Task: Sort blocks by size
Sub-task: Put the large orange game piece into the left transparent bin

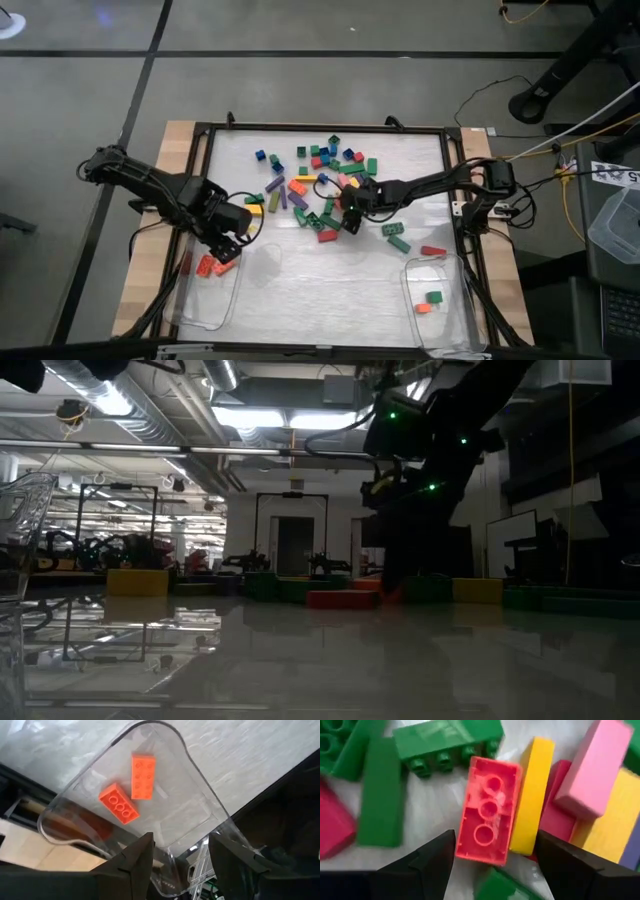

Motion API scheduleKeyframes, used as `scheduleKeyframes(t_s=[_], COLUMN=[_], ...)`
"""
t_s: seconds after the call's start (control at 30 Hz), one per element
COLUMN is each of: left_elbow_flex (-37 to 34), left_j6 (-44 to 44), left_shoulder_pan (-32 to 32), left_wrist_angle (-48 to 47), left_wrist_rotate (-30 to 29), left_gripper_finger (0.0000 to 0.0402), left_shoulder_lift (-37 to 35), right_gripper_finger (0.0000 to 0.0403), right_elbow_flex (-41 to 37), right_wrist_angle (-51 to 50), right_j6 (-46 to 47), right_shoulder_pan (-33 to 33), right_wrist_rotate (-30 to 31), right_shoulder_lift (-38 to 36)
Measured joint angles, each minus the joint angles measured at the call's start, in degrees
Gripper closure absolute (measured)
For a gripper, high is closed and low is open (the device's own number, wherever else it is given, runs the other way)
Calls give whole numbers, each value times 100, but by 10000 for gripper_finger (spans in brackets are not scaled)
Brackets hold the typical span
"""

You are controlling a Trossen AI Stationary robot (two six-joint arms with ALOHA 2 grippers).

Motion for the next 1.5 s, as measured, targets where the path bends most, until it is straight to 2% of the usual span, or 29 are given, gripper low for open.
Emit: scheduleKeyframes(t_s=[0.27,0.57,0.77,0.87,1.17,1.4,1.5], left_elbow_flex=[0,0,0,0,0,0,0], left_j6=[84,194,204,272,458,613,845], left_shoulder_pan=[0,0,0,0,0,0,0], left_wrist_angle=[-16,-3,117,222,460,634,819], left_wrist_rotate=[-159,-627,-725,-729,-825,-1242,-1405], left_gripper_finger=[225,224,224,224,224,224,224], left_shoulder_lift=[0,0,0,0,2,2,2], right_gripper_finger=[136,190,169,159,156,193,194], right_elbow_flex=[7,2,-2,-30,-4,-4,139], right_wrist_angle=[126,280,284,211,245,264,77], right_j6=[71,65,64,103,69,23,-1], right_shoulder_pan=[2,-6,-7,-10,-4,-2,-4], right_wrist_rotate=[156,-64,-122,-392,-503,-507,-517], right_shoulder_lift=[135,144,150,186,397,373,379])
